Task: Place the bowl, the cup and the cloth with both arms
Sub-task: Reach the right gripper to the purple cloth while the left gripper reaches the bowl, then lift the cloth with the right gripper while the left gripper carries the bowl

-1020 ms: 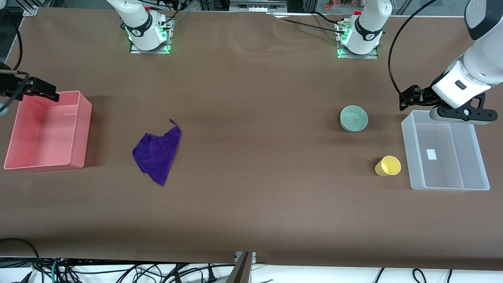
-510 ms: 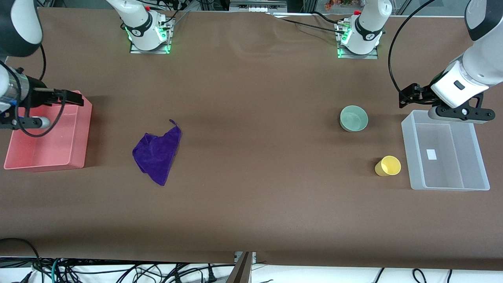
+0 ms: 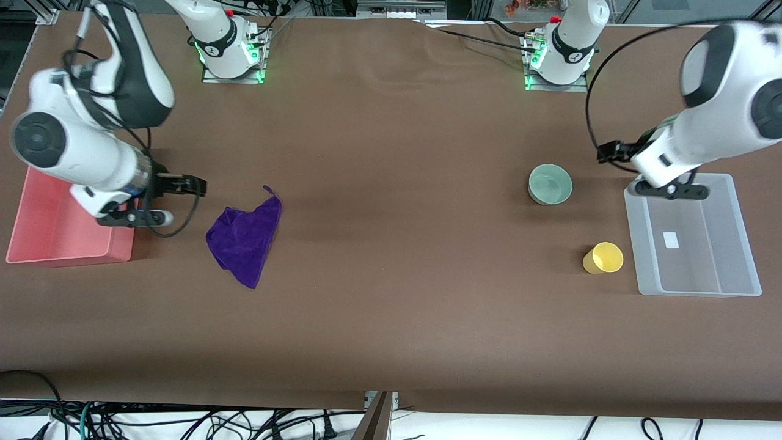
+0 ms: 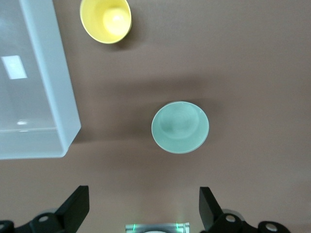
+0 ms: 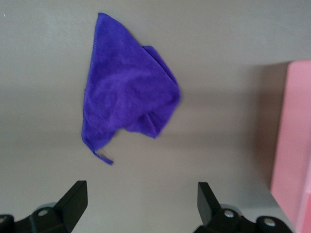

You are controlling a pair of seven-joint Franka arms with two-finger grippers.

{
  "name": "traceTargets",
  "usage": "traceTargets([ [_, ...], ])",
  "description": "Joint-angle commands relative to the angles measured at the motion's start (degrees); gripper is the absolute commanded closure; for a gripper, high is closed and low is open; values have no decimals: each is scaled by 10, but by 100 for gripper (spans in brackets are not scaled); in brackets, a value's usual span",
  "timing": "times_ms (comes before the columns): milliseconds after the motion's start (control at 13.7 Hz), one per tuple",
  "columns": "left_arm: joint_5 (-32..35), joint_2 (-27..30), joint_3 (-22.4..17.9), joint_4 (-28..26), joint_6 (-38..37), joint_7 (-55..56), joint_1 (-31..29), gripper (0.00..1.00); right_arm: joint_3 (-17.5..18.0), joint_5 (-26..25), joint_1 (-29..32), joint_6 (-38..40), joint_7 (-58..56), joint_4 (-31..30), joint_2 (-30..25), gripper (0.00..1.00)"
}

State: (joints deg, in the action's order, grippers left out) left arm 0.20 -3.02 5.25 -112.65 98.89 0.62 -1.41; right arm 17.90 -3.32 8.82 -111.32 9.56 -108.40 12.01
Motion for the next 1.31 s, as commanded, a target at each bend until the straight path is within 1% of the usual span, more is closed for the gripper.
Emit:
traceTargets([
  [0, 7, 15, 2, -117, 121, 5, -6, 6, 2, 5, 4, -99, 15, -58, 23, 0],
  [146, 1, 9, 3, -209, 268, 5, -6, 6, 2, 4, -4, -158, 48, -79, 49, 0],
  [219, -5, -2, 3, -240, 325, 5, -4, 6, 2, 5, -7, -186, 49, -84, 67, 0],
  [291, -6, -18, 3, -252, 363, 5, -4, 6, 1, 5, -11, -212, 49, -87, 87, 0],
  [437, -6, -66, 3, -255, 409, 3, -4, 7, 1, 4, -18, -251, 58, -87, 121, 0],
  [510, -6, -86, 3, -255, 429, 2, -3, 9, 1, 4, -20, -271, 63, -88, 135, 0],
  [583, -6, -107, 3, -255, 439, -3, -4, 16, 0, 2, -23, -289, 64, -88, 147, 0],
  [656, -6, -120, 3, -254, 440, -4, -3, 40, -1, 2, -26, -303, 63, -88, 157, 0],
  [728, -6, -127, 3, -254, 438, -4, 0, 72, -1, -2, -27, -318, 63, -90, 165, 0],
  [801, -6, -127, 4, -254, 436, -4, 4, 100, -2, -4, -28, -332, 63, -92, 172, 0],
  [874, -6, -127, 5, -253, 435, -4, 4, 100, -3, -5, -28, -350, 57, -101, 175, 17],
  [947, -6, -126, 5, -252, 435, -4, 3, 100, -4, -5, -28, -364, 55, -109, 176, 62],
  [1020, -4, -126, 5, -251, 435, -5, 2, 100, -4, -5, -28, -364, 56, -111, 176, 92],
  [1093, -2, -125, 5, -251, 433, -6, 2, 100, -4, -5, -28, -363, 59, -111, 176, 100],
  [1238, -3, -120, 5, -248, 431, -15, -1, 100, -4, -5, -28, -362, 55, -110, 172, 100],
])
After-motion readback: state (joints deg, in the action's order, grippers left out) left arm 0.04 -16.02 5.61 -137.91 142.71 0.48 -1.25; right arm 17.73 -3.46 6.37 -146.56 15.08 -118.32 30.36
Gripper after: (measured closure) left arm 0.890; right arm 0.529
